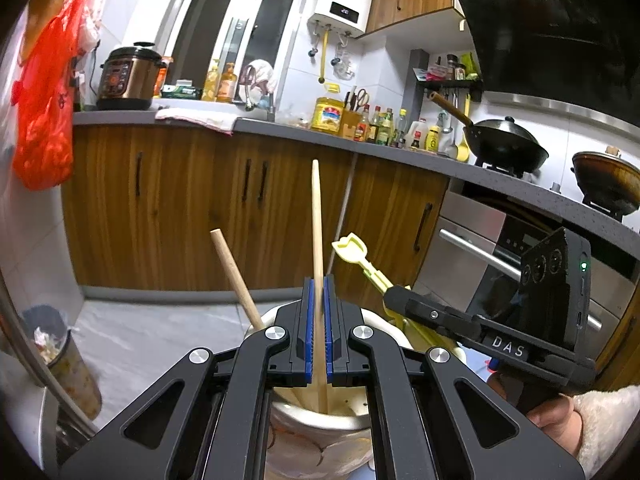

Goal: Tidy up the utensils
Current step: 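Lift the chopstick with the left tool while the right carries the yellow utensil to the holder, then drop the chopstick into the larger cup while the right drops the yellow utensil into the smaller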

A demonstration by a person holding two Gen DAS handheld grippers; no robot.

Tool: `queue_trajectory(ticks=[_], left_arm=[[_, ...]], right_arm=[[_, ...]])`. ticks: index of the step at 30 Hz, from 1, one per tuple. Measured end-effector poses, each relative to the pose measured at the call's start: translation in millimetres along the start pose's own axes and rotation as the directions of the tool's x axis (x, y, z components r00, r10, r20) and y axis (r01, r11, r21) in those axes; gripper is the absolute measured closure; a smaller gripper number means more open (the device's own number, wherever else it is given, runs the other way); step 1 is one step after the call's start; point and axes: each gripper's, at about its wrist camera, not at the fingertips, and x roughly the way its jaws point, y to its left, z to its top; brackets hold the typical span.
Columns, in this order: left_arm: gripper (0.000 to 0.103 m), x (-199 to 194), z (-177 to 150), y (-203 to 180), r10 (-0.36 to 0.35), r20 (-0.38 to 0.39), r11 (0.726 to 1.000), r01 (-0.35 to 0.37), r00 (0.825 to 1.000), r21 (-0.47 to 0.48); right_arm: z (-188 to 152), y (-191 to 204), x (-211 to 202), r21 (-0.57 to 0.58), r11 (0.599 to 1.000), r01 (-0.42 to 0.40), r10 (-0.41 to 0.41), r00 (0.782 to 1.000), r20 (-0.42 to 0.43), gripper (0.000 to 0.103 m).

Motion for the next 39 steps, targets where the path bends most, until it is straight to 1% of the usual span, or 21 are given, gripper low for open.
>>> queue_trajectory(ticks=[3,7,11,14,20,23,26,31,33,39], left_arm=[[0.098,0,0,-1,-0.005,0.001,1.0,0.005,1.0,0.009],[0.098,0,2,-1,-0.012,0.003,1.0,0.012,1.0,0.006],[0.098,1,3,-2,-0.009,0.007,1.0,0.009,1.0,0.006],[0.098,3,5,-4,-0.01,0.012,1.0,0.009,1.0,0.005],[0.098,8,3,-8,-0.004,-0.005,1.0,0.004,1.0,0.002],[0.098,9,2,-9,-0.005,-0.009,1.0,0.005,1.0,-0.001],[0.098,8,1,-8,-0.004,-0.006,1.0,0.004,1.0,-0.002],[0.098,7,0,-8,-0.008,-0.012,1.0,0.008,1.0,-0.001],[0.098,7,-1,-8,-0.008,-0.012,1.0,0.008,1.0,0.002],[0.098,8,-1,-9,-0.009,-0.013,1.0,0.009,1.0,0.003]], right_arm=[[-2,2,-1,-0.016,1.0,0.012,-0.012,1.0,-0.008,0.093],[-3,9,-3,-0.077,0.996,0.033,-0.035,0.999,-0.024,0.093],[0,13,-10,-0.103,0.994,0.032,-0.035,0.999,-0.027,0.093],[5,17,-18,-0.126,0.991,0.038,-0.04,0.999,-0.013,0.093],[13,22,-33,-0.145,0.988,0.055,-0.051,0.998,0.028,0.093],[16,26,-39,-0.18,0.981,0.08,-0.069,0.996,0.062,0.093],[14,29,-38,-0.205,0.974,0.098,-0.085,0.994,0.073,0.093],[12,28,-36,-0.206,0.972,0.11,-0.094,0.992,0.085,0.093],[12,27,-37,-0.208,0.97,0.127,-0.109,0.989,0.097,0.093],[13,17,-28,-0.143,0.98,0.138,-0.125,0.987,0.098,0.093]])
